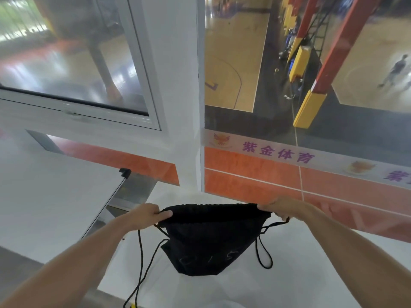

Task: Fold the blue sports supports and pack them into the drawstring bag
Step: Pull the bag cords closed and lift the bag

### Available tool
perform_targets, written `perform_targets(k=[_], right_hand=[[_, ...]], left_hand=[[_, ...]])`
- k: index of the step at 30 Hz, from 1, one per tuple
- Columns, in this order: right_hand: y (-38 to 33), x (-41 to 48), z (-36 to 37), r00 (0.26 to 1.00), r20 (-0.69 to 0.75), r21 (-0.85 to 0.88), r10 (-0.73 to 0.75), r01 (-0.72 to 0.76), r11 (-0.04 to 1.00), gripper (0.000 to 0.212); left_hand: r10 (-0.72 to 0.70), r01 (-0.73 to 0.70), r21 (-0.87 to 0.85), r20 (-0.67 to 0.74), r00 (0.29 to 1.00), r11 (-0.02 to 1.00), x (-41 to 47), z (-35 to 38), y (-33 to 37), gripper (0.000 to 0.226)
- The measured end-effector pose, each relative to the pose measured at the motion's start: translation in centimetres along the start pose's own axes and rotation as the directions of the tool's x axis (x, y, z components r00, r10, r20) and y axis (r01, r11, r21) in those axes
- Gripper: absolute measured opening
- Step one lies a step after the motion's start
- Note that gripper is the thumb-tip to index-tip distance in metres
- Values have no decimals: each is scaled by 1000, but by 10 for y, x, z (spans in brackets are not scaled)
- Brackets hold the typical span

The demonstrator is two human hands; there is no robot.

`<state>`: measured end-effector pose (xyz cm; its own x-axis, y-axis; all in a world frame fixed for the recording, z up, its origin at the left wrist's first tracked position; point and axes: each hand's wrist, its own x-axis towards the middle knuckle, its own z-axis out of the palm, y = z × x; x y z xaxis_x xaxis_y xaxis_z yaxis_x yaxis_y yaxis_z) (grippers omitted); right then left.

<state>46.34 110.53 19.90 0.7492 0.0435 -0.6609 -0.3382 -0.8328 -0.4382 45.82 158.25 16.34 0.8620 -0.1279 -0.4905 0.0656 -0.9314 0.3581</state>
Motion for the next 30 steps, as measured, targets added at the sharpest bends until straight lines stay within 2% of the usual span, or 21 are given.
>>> perform_targets(k=[2, 5, 8, 11, 14, 17, 18, 20, 22, 26, 28, 30], right_hand=[[10, -4, -4, 1000, 16, 43, -2, 2, 999, 69], [26, -13, -8, 1000, -6, 77, 24, -23, 997, 48], [53, -13, -7, 993, -112, 150, 29, -12, 989, 44], [74, -12, -3, 958, -271, 180, 92, -43, 983, 37], [102, -12, 5, 871, -428, 174, 242, -183, 968, 36], [145, -4, 15, 816, -435, 229, 380, -308, 923, 41], [155, -1, 20, 817, -426, 217, 388, -324, 921, 44], [161, -3, 31, 844, -388, 169, 371, -331, 928, 46], [164, -7, 43, 891, -325, 94, 318, -304, 948, 46], [162, -7, 75, 929, -197, -104, 314, -338, 935, 45], [153, -5, 90, 943, -161, -207, 293, -322, 924, 35], [134, 2, 106, 942, -162, -186, 295, -323, 928, 44]], left_hand=[[1, 3, -205, 19, 1000, 979, -6, -4, 4, 69], [72, -37, -451, 59, 996, 892, -6, -8, 9, 56], [38, 0, -579, 55, 998, 816, 5, 0, -6, 51], [-169, 127, -465, -49, 984, 876, 17, 11, -25, 51], [-319, 257, -287, -196, 927, 923, 24, 20, -48, 50], [-425, 354, -295, -224, 877, 887, 31, 32, -70, 51], [-432, 350, -331, -218, 875, 876, 31, 36, -71, 48], [-393, 334, -289, -176, 903, 897, 28, 47, -67, 36], [-336, 322, -147, -87, 938, 935, 27, 58, -62, 30], [-354, 341, 137, 83, 932, 930, 21, 88, -49, 31], [-341, 304, 242, 125, 932, 921, 21, 102, -31, 49], [-242, 222, 171, 107, 964, 960, 28, 111, 0, 64]])
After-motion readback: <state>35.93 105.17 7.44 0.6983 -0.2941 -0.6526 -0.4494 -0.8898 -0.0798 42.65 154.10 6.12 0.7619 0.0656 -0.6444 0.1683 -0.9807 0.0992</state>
